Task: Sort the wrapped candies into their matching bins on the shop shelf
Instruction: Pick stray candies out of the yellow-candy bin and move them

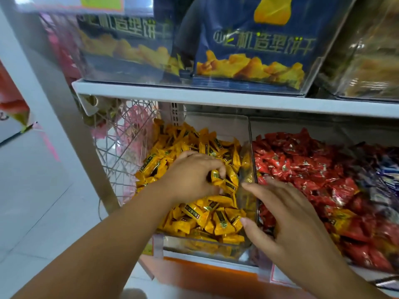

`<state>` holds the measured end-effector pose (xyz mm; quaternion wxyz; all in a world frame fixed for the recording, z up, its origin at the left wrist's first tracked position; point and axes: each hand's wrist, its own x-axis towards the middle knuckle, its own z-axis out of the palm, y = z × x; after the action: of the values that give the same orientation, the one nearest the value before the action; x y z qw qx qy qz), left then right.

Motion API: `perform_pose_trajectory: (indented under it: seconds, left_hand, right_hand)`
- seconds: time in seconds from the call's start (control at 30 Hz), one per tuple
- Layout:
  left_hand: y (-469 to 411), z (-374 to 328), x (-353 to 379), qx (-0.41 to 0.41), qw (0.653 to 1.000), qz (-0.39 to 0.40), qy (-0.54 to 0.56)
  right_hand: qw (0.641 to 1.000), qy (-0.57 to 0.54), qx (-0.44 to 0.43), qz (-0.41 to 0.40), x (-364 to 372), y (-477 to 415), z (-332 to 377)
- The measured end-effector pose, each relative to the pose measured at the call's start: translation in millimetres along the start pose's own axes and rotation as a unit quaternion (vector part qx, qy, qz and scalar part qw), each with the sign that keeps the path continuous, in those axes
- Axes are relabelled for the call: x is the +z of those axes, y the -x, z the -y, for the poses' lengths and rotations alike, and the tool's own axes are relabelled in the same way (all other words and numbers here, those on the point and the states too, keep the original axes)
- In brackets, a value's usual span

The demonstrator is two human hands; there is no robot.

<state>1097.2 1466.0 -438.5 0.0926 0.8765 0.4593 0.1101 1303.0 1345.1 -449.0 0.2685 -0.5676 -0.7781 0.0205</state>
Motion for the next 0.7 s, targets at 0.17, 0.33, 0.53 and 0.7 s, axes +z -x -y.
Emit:
perform_pose_trajectory:
  seconds: [0.17,0.33,0.53,0.7]
  left_hand:
    - [1,22,-4,-0.026,0.998,-0.058,0.004]
    - [3,27,-7,-0.040,0.992,-0.115,-0.007]
    - [4,-17,-6,0.062,0.995,-0.071,0.024]
    - [-12,-23,18,0.088,0.991,0.072,-0.067]
  right_hand:
    - [1.000,0.015,0.006,0.003,2,2,1]
    - [0.999,0.030,0.004,-0.013,2,3,4]
    - [0.998,0.046,-0.016,-0.042,5,4,4]
    - [0.998,0.039,-0.009,-0.046,4,5,4]
